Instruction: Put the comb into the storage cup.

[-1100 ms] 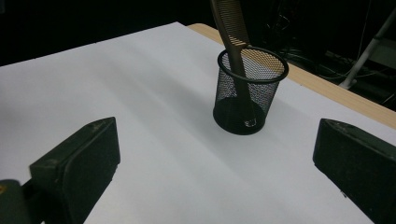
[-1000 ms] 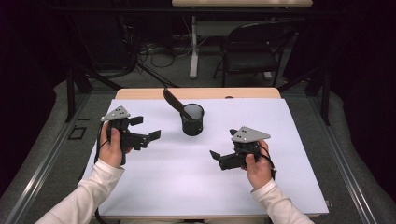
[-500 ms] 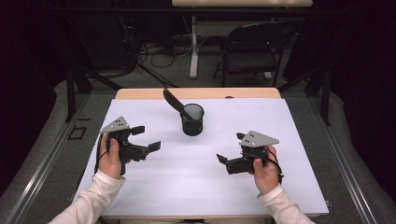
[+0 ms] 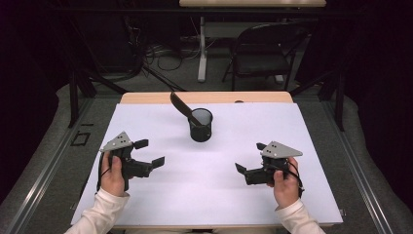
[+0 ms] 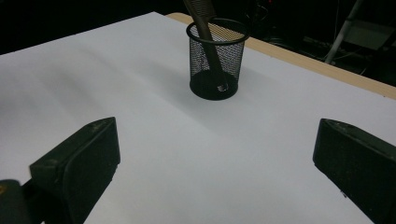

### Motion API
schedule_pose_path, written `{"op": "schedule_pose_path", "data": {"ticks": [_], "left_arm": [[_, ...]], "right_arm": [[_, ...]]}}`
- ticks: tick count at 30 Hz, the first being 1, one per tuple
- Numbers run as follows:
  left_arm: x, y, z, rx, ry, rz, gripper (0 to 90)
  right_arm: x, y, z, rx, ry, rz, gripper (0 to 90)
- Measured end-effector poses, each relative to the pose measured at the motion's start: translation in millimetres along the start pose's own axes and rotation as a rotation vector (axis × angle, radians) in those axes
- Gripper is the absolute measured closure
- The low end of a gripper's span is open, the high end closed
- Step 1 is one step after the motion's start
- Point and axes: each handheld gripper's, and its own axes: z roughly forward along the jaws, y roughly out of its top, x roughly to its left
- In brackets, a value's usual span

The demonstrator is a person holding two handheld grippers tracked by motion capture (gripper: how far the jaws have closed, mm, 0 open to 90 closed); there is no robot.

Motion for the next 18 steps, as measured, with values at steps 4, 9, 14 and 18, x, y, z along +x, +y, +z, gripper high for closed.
{"op": "schedule_pose_path", "data": {"ticks": [4,9,14,18], "left_arm": [[-0.4,-6.5,-1.7,-0.015,-0.002,-0.006,0.7],[2.5,-14.6,-4.3,-0.043,-0.013,-0.04,0.7],[8.6,-24.1,-7.1,-0.066,-0.008,-0.068,0.6],[12.3,-29.7,-8.8,-0.078,-0.002,-0.088,0.7]], "right_arm": [[-3.4,-4.1,-2.5,-0.002,-0.011,0.014,0.4],[-7.5,-11.9,-3.5,-0.003,-0.021,0.036,0.4],[-10.3,-17.0,-3.9,0.001,-0.036,0.046,0.4],[-12.0,-19.4,-3.6,0.001,-0.046,0.051,0.4]]}}
